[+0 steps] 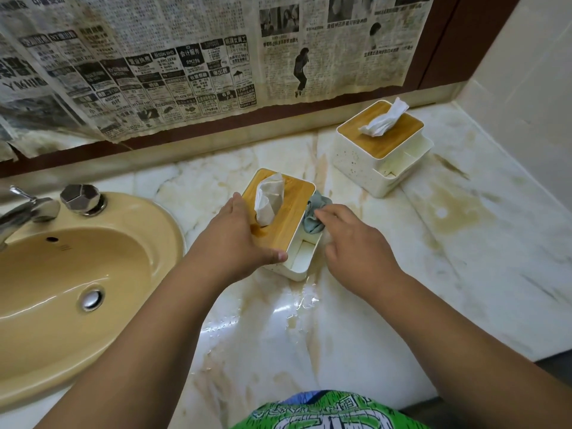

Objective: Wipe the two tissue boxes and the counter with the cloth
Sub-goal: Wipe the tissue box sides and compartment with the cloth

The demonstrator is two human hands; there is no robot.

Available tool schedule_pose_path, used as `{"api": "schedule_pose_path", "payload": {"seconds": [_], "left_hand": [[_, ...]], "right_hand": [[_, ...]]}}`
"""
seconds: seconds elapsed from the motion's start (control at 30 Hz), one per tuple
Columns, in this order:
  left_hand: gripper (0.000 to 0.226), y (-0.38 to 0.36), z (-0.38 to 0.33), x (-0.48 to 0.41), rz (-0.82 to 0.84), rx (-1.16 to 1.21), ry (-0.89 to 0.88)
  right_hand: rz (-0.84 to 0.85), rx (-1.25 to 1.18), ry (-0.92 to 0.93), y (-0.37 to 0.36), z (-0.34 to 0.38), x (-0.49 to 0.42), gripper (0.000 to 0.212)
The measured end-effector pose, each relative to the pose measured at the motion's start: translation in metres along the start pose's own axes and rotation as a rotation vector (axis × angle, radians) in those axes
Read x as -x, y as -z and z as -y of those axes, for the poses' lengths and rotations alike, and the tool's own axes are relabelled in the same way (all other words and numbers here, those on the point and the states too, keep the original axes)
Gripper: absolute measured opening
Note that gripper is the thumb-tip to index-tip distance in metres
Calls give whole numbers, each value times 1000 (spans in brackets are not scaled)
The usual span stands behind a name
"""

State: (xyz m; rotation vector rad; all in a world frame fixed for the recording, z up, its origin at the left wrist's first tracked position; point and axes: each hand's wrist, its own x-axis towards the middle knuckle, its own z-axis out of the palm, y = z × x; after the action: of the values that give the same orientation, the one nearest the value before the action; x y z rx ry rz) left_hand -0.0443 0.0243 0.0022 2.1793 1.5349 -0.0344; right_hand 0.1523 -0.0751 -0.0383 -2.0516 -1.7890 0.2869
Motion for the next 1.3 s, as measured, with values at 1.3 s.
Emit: {"api": "schedule_pose_path", "payload": {"seconds": [1.3], "left_hand": [[112, -7, -11, 24, -142, 167, 98]], "right_hand": [[313, 81, 118, 40, -19, -74, 30]]}}
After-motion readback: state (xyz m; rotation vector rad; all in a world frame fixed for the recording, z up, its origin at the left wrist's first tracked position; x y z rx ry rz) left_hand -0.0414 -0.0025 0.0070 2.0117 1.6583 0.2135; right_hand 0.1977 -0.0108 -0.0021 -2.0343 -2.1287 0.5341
